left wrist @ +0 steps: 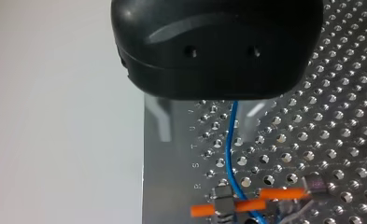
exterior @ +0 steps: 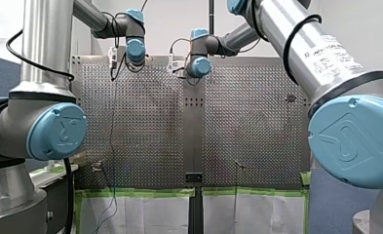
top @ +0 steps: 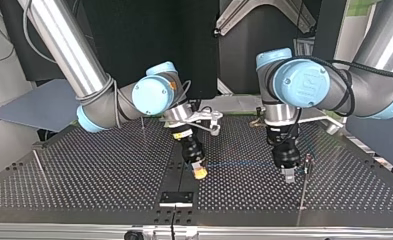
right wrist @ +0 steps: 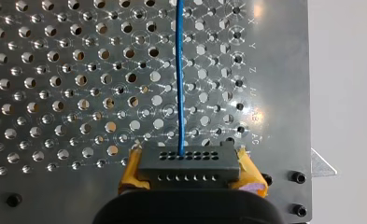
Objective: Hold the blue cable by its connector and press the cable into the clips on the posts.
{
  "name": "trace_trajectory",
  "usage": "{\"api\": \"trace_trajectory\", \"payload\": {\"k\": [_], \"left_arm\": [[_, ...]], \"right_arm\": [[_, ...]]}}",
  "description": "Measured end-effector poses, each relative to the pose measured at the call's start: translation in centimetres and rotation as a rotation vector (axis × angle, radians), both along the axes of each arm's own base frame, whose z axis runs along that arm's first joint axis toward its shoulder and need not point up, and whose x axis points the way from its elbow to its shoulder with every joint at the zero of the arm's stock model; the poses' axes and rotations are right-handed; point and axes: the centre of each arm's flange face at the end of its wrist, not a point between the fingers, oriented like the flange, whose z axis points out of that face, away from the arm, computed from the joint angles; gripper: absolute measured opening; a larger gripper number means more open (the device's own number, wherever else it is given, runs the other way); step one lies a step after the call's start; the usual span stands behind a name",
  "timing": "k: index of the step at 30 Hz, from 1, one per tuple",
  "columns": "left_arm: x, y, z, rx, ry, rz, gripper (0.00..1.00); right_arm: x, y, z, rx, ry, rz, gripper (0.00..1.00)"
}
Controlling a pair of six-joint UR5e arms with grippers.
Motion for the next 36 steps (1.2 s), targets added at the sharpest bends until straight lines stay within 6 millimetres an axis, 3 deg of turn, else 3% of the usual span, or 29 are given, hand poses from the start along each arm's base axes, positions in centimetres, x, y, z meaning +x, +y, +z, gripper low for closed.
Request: {"api": "trace_trajectory", "payload": {"k": [22,28,36], "left_arm": [[0.0,-0.3,-0.4,-0.026,-0.004,-0.02,0.0],[-0.6,-1.3,-2.4,-0.028,0.007,-0.042,0.0],[-0.6,-3.6,-7.2,-0.019,0.068,-0.067,0.0]], "right_arm": [[-0.1,-0.1,-0.2,0.005,0.004,-0.002,0.0],[-0.7,0.0,-2.0,0.031,0.028,-0.011,0.0],[-2.9,-0.7,-5.0,0.077,0.067,-0.082,0.0]]}}
